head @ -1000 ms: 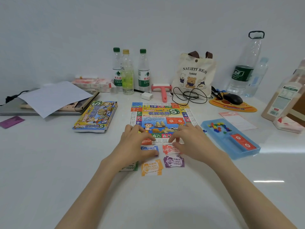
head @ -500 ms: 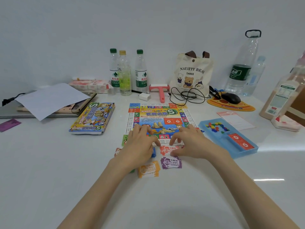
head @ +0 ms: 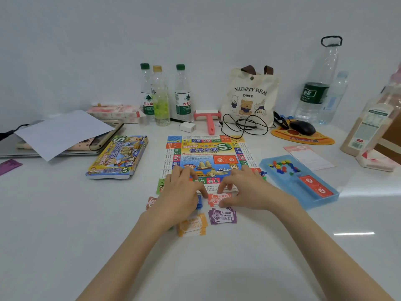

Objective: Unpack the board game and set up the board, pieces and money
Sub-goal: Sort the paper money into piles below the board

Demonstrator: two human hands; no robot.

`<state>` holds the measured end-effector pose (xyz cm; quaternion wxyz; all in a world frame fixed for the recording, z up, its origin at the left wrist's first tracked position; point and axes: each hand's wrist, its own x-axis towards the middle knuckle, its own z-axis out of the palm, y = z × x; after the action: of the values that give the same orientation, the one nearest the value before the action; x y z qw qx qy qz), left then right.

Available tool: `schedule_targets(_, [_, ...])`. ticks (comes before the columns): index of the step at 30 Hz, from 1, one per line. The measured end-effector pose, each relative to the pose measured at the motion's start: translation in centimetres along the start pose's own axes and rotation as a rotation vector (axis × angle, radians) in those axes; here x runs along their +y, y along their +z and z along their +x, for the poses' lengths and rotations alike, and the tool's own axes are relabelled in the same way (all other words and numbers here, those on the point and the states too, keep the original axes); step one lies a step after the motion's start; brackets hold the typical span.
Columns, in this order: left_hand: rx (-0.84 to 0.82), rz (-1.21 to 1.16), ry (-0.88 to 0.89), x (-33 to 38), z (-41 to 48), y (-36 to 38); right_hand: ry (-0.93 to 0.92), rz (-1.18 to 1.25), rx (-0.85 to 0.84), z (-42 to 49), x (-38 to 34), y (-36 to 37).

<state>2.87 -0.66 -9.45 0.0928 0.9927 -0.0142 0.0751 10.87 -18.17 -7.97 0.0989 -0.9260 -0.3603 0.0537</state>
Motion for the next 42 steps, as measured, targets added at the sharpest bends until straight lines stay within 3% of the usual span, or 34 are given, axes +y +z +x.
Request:
schedule_targets(13, [-0.028,-0.06,-0.008,0.1,0.1,-0.2,-0.036,0.008,0.051,0.4,-0.1,0.6])
schedule_targets(19, [0.032,-0.072,0.006,0.2,-0.2,-1.0,-0.052,0.089,0.145,-0.6,0.0,-0.3])
schedule_targets(26, [0.044,-0.078,0.031,0.9,-0.9,-1.3,-0.069,0.028,-0.023,-3.4,-0.6,-0.4])
schedule_targets(34, [0.115,-0.109,0.033,0.5,-3.0,-1.2,-0.082,0.008,-0.006,-3.5,-1.2,0.5])
schedule_targets(42, [-0.055,-0.026,0.042,-0.6,-5.4,-1.6,-0.08,0.016,-0.019,-3.9,-1.2,0.4])
